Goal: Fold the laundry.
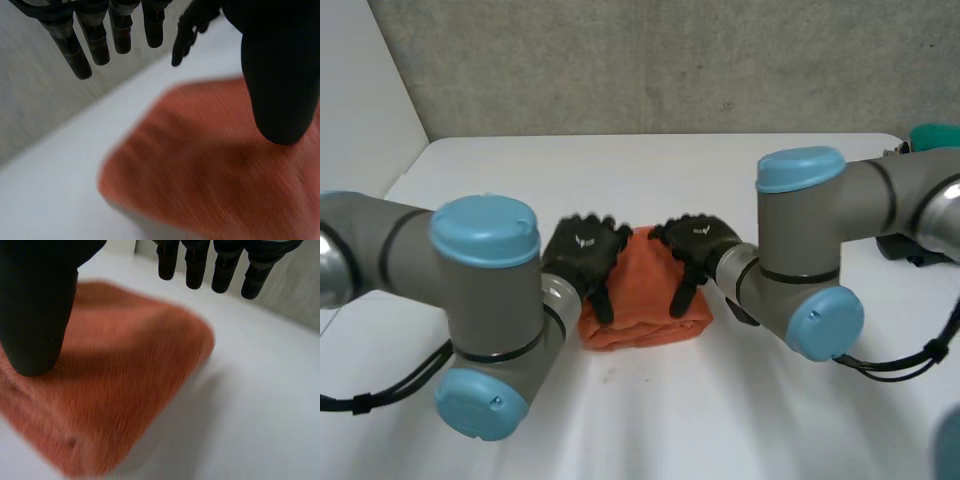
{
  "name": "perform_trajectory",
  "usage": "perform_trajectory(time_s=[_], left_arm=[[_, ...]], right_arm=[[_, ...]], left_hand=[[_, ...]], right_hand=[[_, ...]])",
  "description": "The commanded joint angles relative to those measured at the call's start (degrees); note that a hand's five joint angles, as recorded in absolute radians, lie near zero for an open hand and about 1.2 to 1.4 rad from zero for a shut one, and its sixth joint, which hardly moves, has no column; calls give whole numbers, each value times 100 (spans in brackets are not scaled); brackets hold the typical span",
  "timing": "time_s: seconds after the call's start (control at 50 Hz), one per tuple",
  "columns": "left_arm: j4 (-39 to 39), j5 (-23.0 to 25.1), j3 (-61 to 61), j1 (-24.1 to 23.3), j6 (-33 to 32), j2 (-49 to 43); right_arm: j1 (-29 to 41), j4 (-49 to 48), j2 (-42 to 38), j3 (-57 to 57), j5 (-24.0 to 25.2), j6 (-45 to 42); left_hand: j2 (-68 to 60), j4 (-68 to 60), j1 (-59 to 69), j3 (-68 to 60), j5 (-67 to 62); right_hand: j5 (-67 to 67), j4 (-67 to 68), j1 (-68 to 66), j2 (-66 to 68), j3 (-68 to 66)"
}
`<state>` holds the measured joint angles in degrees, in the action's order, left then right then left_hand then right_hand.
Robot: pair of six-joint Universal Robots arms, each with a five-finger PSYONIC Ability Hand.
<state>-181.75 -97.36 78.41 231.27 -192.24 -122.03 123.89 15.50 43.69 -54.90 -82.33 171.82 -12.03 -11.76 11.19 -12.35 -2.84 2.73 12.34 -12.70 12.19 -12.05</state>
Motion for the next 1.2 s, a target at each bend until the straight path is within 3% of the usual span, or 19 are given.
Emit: perform_trajectory(time_s=[0.02,0.14,0.26,0.36,0.52,0.6,0.68,0.86,1.2], left_arm=[[1088,7,-467,322,389,-532],[1247,77,-545,648,363,-287],[1142,322,-625,674,363,381],[896,937,-669,718,363,909],[597,2377,-678,1122,363,1375],[597,3694,-590,1175,372,1428],[615,4451,-441,1166,354,1463],[553,4568,-212,1122,354,1586],[544,4568,-142,1105,381,1578]], right_arm=[[-58,893,-703,893,-230,-263],[-32,632,-371,938,-916,-877],[161,-168,377,280,-1004,-1405],[486,-1265,947,-895,-1013,-1967],[662,-2734,1467,-2803,-891,-2039],[767,-3165,1450,-3306,-742,-2012],[856,-3535,1257,-3509,-618,-2012],[838,-4116,642,-3326,-574,-2091],[821,-4160,88,-2500,-574,-2118]], left_hand=[[-37,-65,121,-6,44],[-20,-48,104,11,60],[198,171,-115,230,279],[203,176,-119,235,284],[198,171,-115,230,279],[98,70,-14,129,179],[81,53,3,112,161],[81,53,3,112,161],[114,87,-31,146,195]], right_hand=[[-147,-108,144,-93,79],[-147,-108,144,-93,79],[-248,-208,245,-194,180],[-273,-234,270,-219,205],[-231,-192,228,-177,163],[-198,-158,195,-144,130],[-131,-91,128,-76,63],[155,195,-158,210,-223],[1148,1187,-1151,1202,-1216]])
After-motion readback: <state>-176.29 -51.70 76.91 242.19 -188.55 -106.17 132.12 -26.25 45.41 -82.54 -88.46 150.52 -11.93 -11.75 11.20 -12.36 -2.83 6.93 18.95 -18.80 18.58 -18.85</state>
